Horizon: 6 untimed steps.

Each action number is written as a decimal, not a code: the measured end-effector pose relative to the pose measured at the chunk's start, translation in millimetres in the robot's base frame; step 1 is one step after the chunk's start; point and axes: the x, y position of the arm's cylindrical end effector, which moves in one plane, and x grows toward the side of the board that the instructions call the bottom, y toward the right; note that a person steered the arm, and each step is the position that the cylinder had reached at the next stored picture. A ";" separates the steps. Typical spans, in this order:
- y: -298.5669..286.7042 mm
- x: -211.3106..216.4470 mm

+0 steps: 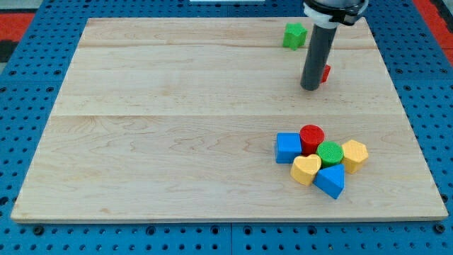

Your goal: Push the red star slightly left

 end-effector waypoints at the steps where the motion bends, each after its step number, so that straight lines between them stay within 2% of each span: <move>1: 36.7 10.1; 2: 79.8 9.9; 3: 80.9 -25.9; 4: 69.8 -35.7; 6: 39.5 -27.6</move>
